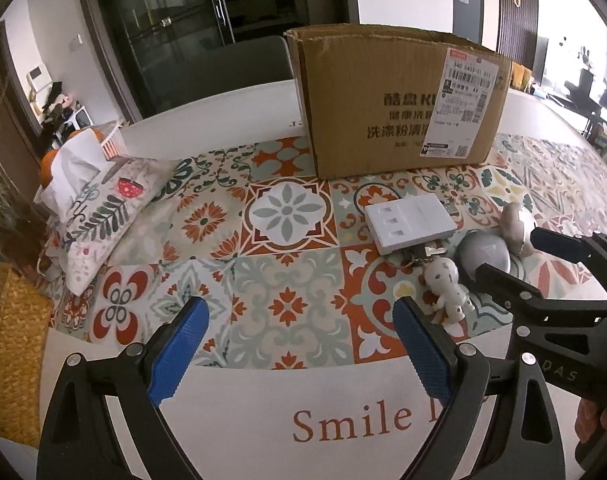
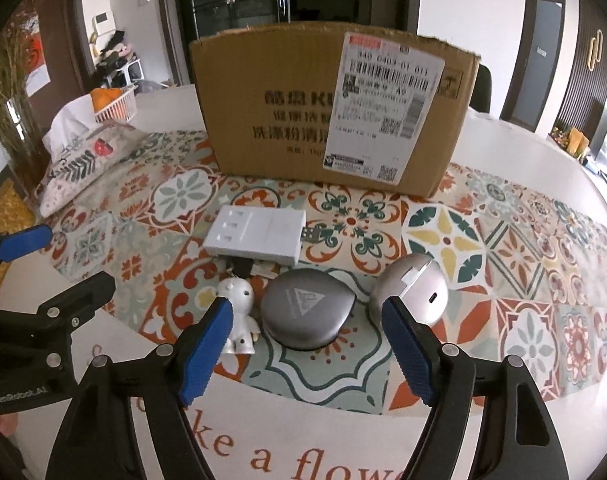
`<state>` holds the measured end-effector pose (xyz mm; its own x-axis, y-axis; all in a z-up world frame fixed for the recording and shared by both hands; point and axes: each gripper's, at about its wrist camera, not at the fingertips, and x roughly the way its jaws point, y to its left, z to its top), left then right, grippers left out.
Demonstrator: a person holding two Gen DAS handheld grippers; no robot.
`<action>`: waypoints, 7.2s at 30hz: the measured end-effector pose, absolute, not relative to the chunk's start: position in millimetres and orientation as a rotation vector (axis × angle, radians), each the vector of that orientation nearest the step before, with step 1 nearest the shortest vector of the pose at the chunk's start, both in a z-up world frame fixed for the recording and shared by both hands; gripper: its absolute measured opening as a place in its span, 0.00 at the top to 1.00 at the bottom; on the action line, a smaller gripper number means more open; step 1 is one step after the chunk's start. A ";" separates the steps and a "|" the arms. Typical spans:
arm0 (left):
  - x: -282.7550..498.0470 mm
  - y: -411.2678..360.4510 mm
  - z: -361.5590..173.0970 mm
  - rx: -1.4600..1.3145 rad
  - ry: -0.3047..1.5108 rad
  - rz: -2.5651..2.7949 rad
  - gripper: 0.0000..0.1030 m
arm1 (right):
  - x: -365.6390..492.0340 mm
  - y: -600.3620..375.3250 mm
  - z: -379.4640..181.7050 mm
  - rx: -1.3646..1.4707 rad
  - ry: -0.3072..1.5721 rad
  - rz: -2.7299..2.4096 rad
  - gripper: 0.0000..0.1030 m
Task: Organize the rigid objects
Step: 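Close the right gripper on the grey earbud case while the left gripper grasps the white figurine, then lift and carry the white figurine and grey earbud case over the box, then open both grippers to drop the figurine and earbud case into the box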
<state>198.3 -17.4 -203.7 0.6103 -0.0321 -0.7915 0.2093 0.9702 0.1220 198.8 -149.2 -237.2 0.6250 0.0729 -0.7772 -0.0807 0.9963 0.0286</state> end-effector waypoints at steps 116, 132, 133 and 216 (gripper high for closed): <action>189.9 -54.5 -100.9 0.090 0.804 -0.385 0.73 | 152.4 -186.3 -130.7 0.158 0.741 0.024 0.40; 212.1 -55.1 -54.7 0.098 0.698 -0.380 0.73 | 180.2 -185.5 -87.8 0.142 0.657 0.048 0.40; 213.9 -55.1 -52.6 0.099 0.693 -0.380 0.73 | 182.2 -185.6 -85.8 0.142 0.653 0.049 0.40; 380.3 -79.7 -70.9 0.255 0.866 -0.154 0.21 | 381.2 -214.4 -114.0 0.035 0.961 0.078 0.30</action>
<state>380.3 -79.7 -70.9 0.6398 -0.0302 -0.7680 0.2357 0.9588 0.1586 381.2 -214.4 -114.0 0.5705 0.0824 -0.8172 -0.0510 0.9966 0.0649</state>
